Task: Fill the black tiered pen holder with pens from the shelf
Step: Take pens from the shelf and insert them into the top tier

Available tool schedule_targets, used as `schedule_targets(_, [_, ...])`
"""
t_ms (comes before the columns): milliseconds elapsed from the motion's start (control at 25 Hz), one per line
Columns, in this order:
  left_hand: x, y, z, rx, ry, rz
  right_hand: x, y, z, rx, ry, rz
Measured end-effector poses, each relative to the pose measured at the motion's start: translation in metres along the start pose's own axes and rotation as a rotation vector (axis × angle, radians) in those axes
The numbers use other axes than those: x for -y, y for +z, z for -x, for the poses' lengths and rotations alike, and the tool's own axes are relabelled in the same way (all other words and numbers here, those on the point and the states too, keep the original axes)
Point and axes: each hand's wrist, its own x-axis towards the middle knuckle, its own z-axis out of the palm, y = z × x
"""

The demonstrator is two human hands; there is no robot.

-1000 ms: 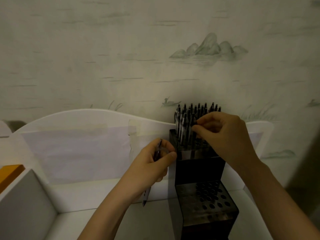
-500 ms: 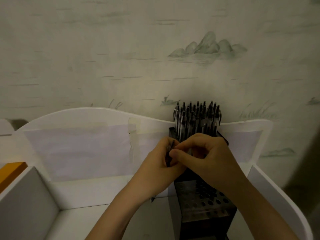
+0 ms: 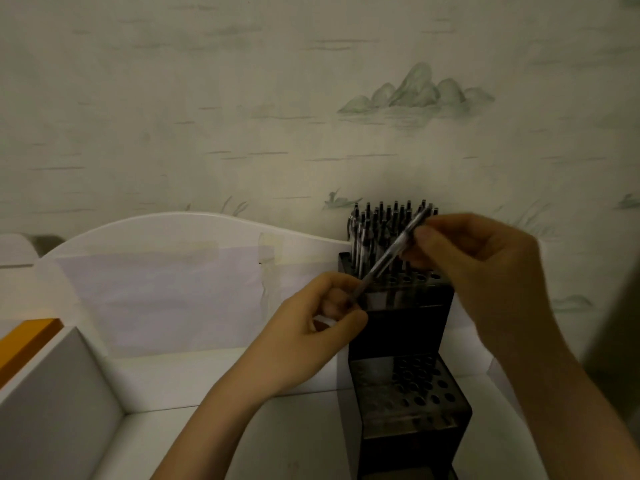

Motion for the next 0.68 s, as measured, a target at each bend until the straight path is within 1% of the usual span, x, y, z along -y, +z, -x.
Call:
schedule_targets(40, [-0.001,-0.002,0.001,0.001,-0.005,0.002,0.004,-0.004,-0.005,-0.048,-0.049,0.020])
schedule_targets(120, [-0.003,-0.004,0.002,0.011,-0.012,-0.019,0.008,-0.010,-0.014,-0.125,-0.154,0.144])
schedule_targets(200, [-0.003,-0.005,0.002,0.019,-0.017,-0.060,0.006,-0.013,-0.020,-0.153,-0.224,0.288])
schedule_targets(360, [-0.001,-0.005,0.005,0.038,-0.011,-0.160,-0.006,-0.008,-0.024,-0.164,-0.225,0.421])
schedule_targets(480, [-0.001,-0.006,0.006,0.033,-0.012,-0.175,-0.012,-0.006,-0.025,-0.155,-0.232,0.436])
schedule_targets(600, [-0.001,-0.007,0.007,0.024,-0.007,-0.176,-0.020,-0.002,-0.026,-0.126,-0.244,0.480])
schedule_targets(680, [0.000,-0.008,0.008,0.021,-0.013,-0.172,-0.025,0.001,-0.026,-0.080,-0.206,0.515])
